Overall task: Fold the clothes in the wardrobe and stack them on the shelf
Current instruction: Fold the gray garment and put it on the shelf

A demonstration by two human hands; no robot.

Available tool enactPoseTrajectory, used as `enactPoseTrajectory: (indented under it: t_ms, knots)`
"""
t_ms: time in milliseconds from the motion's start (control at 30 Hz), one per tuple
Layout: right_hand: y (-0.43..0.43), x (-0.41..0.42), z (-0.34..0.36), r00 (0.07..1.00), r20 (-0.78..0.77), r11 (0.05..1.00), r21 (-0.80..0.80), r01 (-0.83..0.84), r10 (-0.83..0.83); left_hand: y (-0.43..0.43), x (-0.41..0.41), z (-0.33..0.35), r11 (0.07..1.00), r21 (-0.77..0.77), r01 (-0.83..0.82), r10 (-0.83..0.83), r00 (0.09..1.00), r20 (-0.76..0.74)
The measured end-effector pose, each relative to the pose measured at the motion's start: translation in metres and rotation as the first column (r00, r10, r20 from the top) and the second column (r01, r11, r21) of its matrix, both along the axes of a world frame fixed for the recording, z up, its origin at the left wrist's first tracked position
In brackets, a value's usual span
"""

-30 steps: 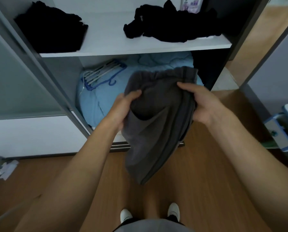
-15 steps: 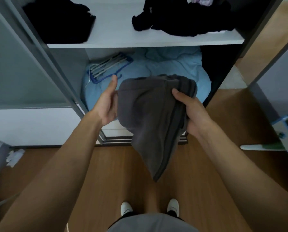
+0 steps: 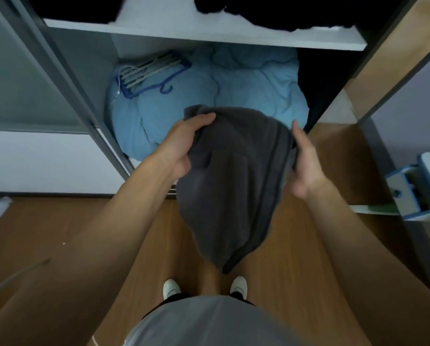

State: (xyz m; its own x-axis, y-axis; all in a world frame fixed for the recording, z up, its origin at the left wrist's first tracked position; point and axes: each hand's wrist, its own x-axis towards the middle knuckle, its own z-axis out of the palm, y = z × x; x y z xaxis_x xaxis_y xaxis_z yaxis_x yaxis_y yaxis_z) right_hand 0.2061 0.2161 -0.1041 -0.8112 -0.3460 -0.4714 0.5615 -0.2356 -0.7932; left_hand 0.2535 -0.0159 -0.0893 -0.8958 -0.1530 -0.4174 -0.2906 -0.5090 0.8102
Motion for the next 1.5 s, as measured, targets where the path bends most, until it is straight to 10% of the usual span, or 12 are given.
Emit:
enactPoseTrajectory:
  t_ms: [333, 667, 1200, 1500]
  knots:
    - [-0.026, 0.037, -0.015, 0.992, -0.119, 0.998, -0.017, -0.054, 0.051, -0.048, 0.003, -0.015, 0.997, -0.078, 0.022, -0.017, 0.997, 0.07]
    - [-0.034, 0.041, 0.019, 1.0, 0.025, 0.992, -0.129, -0.014, 0.017, -0.021, 0.041, -0.085, 0.925, -0.014, 0.379, -0.378, 0.925, 0.039]
    - [-0.015, 0.053, -0.039, 0.991, 0.052, 0.992, -0.037, -0.124, 0.126, 0.03, 0.011, -0.023, 0.989, 0.131, 0.064, -0.084, 0.984, 0.158]
    - [-0.022, 0.053, -0.031, 0.995, -0.022, 0.991, -0.096, 0.094, -0.096, -0.034, 0.035, -0.05, 0.991, 0.12, 0.05, -0.059, 0.996, 0.07]
